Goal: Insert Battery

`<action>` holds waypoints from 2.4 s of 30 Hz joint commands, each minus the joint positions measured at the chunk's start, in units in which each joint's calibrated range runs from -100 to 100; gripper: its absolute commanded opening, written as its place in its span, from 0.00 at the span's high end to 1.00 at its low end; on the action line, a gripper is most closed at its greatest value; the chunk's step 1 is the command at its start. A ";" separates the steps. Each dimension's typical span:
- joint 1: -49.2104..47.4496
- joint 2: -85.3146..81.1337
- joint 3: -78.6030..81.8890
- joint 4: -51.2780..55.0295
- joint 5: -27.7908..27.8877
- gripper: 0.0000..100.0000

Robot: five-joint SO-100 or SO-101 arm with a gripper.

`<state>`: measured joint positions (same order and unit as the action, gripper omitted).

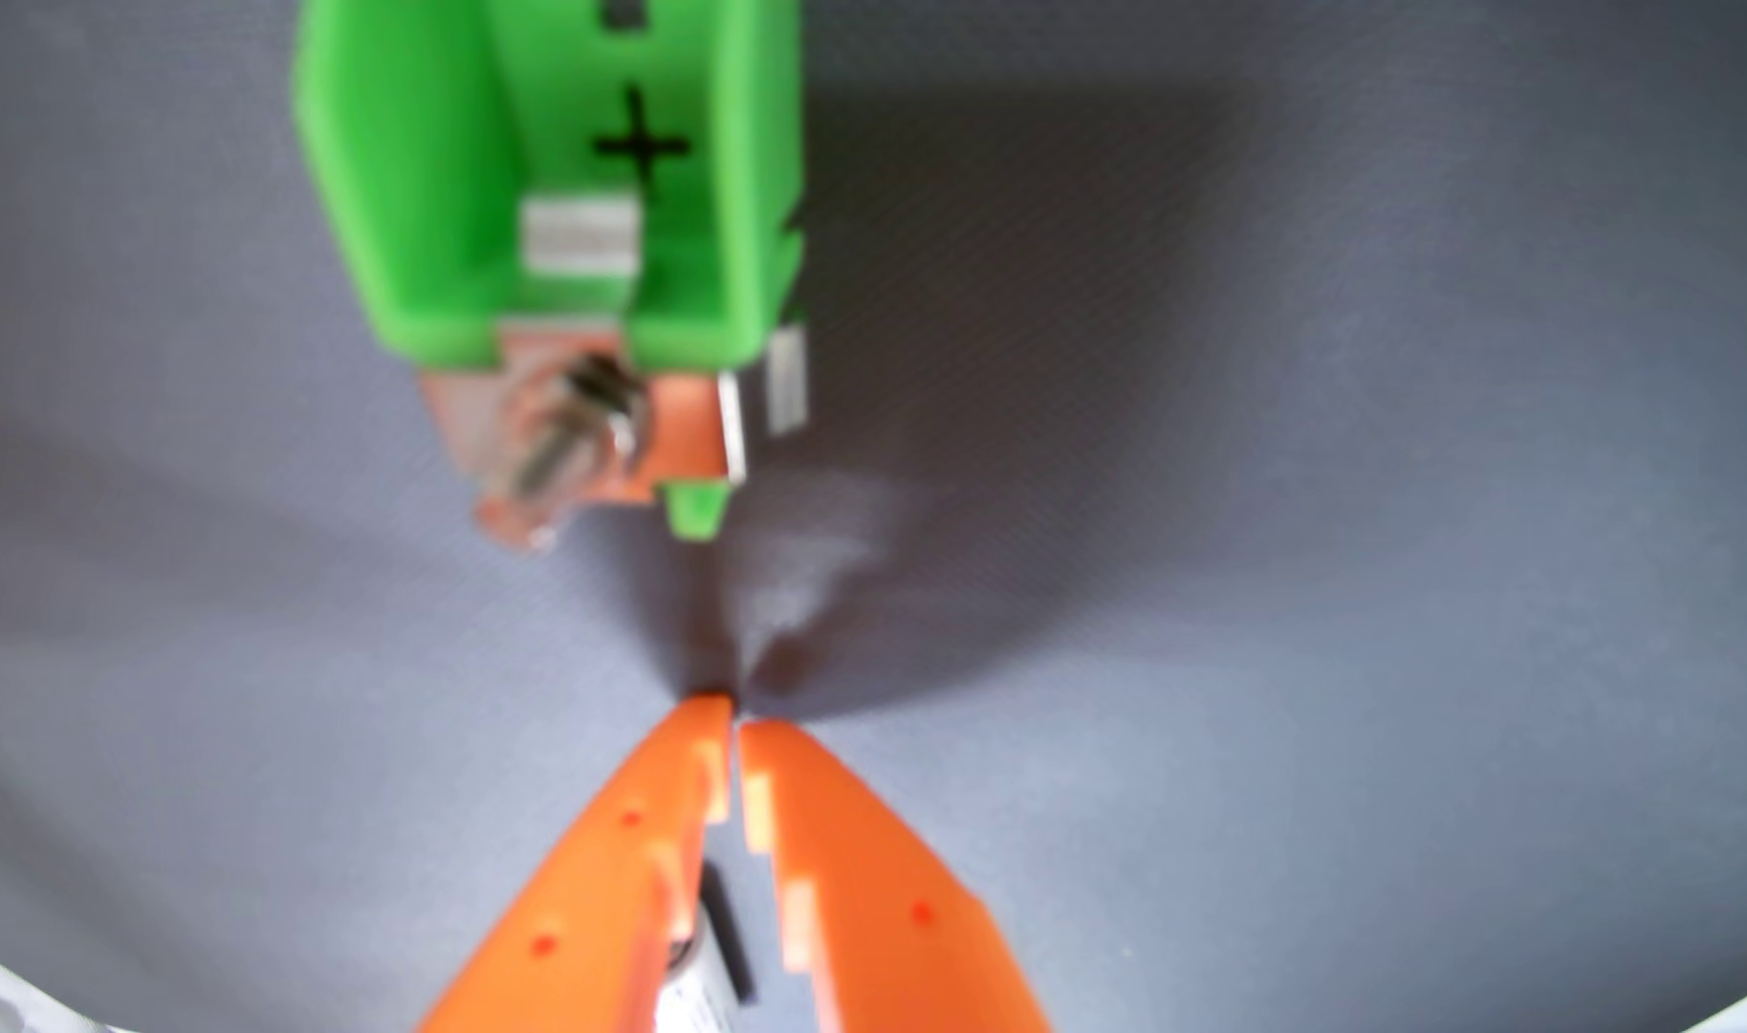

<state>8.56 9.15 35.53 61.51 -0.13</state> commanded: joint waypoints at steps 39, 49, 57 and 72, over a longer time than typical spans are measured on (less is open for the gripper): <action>-0.42 3.23 3.77 0.14 -0.18 0.98; -0.42 3.23 3.77 0.14 -0.03 0.98; -2.66 2.40 2.69 0.31 0.18 0.98; -5.49 2.40 -19.82 23.00 0.18 0.98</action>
<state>2.66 11.90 21.79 78.74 0.13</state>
